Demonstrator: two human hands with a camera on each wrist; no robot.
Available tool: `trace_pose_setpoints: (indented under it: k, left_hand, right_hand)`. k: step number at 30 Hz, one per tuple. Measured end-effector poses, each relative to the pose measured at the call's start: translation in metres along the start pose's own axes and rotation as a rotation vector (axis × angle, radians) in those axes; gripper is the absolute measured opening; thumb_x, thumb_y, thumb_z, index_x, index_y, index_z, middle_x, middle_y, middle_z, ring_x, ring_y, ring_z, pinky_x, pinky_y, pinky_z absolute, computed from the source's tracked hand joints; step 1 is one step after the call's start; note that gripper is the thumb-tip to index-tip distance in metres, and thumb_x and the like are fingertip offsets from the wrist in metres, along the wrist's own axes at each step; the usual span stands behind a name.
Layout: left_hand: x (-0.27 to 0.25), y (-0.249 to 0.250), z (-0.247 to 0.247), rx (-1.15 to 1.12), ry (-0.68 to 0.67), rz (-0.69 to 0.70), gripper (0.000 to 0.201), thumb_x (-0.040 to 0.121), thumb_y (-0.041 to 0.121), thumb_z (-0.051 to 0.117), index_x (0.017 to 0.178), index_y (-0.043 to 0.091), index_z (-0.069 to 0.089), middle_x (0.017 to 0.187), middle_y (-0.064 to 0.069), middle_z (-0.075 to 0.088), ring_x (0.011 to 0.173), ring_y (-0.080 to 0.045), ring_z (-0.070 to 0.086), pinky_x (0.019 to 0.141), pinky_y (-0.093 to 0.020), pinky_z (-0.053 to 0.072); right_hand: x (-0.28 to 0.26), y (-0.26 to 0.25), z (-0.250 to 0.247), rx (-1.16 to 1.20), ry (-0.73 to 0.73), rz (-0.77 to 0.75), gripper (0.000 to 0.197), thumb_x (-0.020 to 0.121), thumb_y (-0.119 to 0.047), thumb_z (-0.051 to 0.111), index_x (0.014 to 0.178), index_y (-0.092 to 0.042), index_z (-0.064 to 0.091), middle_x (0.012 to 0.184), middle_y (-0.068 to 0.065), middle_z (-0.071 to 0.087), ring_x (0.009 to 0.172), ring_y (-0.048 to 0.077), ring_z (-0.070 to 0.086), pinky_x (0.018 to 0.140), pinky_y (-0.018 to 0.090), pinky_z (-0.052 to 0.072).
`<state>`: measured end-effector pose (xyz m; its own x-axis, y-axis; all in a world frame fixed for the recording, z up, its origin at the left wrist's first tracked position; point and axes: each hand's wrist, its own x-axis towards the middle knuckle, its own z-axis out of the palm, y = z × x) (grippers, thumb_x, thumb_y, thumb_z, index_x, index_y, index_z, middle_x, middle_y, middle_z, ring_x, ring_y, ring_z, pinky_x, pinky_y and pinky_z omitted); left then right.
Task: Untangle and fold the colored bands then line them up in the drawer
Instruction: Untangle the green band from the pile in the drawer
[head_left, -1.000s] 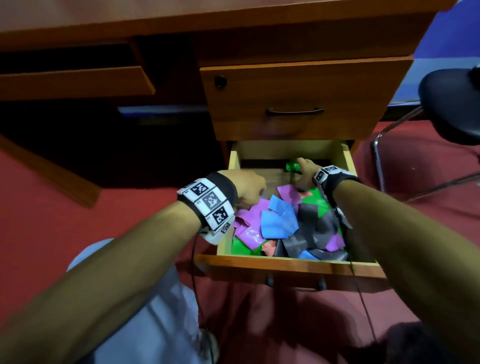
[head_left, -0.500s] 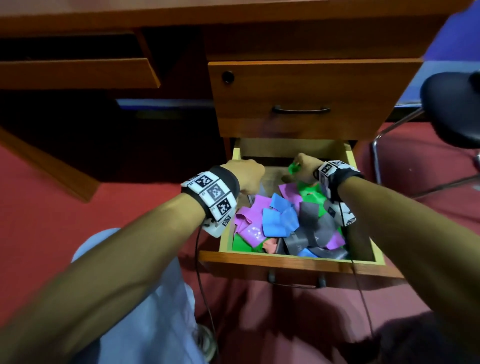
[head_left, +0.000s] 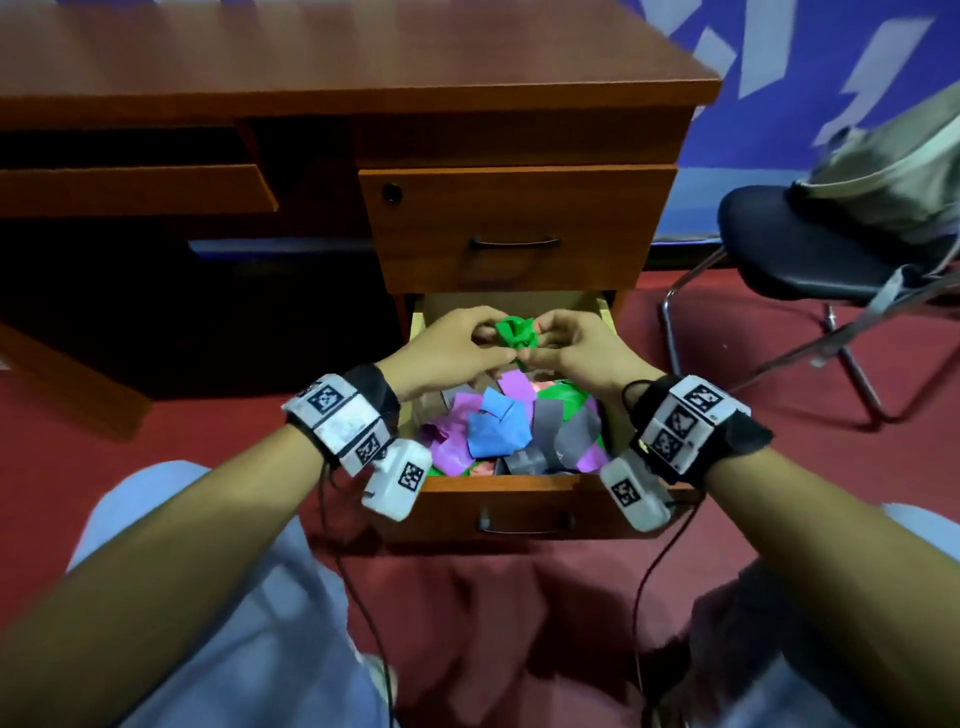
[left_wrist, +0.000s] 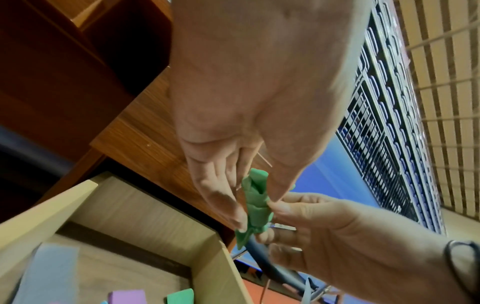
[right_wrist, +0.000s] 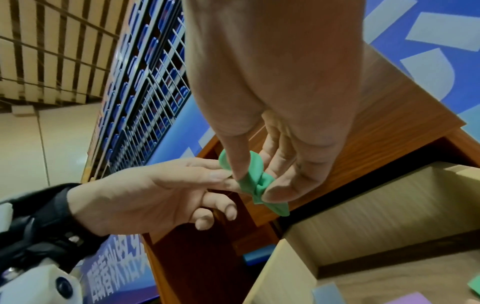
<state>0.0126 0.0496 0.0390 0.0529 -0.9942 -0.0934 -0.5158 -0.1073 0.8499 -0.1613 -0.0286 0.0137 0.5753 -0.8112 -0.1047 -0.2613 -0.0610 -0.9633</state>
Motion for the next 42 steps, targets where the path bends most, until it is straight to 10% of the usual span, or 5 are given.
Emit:
trace_pose_setpoints:
  k: [13,23,27,32,42]
  left_hand:
    - [-0.010,0.020,-0.010,-0.208,-0.100,-0.053,0.034,0.091,0.002,0.070,0.124,0.011,0.065,0.116,-0.007,0.073,0.084,-0.022,0.074,0.059,-0.019,0.052]
    - [0.006,0.009,-0.015,-0.140,0.135,-0.014,0.028,0.078,0.000,0.083,0.085,0.010,0.058,0.069,-0.006,0.068,0.061,-0.022,0.068,0.050,-0.029,0.052]
    - [0.000,0.008,-0.018,-0.166,0.096,-0.042,0.029,0.080,0.008,0.085,0.094,0.004,0.060,0.069,-0.009,0.073,0.068,-0.023,0.074,0.050,-0.027,0.054]
    - [-0.004,0.004,-0.006,0.120,0.152,0.023,0.027,0.083,0.009,0.080,0.083,0.006,0.053,0.060,-0.013,0.067,0.061,-0.015,0.071,0.058,-0.039,0.057]
    - [-0.006,0.004,0.014,0.236,0.199,0.160,0.027,0.086,0.014,0.079,0.095,0.018,0.054,0.074,0.007,0.061,0.053,-0.001,0.058,0.055,-0.020,0.048]
  right_hand:
    - [-0.017,-0.009,-0.019,0.020,-0.104,-0.076,0.028,0.083,0.010,0.072,0.110,0.007,0.063,0.099,0.021,0.066,0.085,0.022,0.066,0.083,0.038,0.059]
    - [-0.014,-0.018,-0.002,0.355,-0.238,0.018,0.024,0.091,0.006,0.060,0.103,-0.013,0.069,0.102,0.013,0.071,0.098,0.027,0.065,0.103,0.036,0.050]
    - [-0.015,-0.013,0.002,0.194,-0.188,-0.039,0.014,0.092,-0.012,0.069,0.105,-0.014,0.064,0.103,0.026,0.069,0.089,0.029,0.067,0.092,0.038,0.059]
    - [-0.011,0.001,0.016,-0.068,-0.027,-0.107,0.011,0.095,-0.005,0.065,0.102,-0.007,0.056,0.073,0.002,0.058,0.059,0.010,0.061,0.058,0.031,0.057]
    - [0.001,0.015,0.012,-0.137,0.178,-0.116,0.016,0.090,-0.009,0.061,0.092,-0.019,0.048,0.067,0.021,0.061,0.055,0.030,0.055,0.055,0.038,0.045]
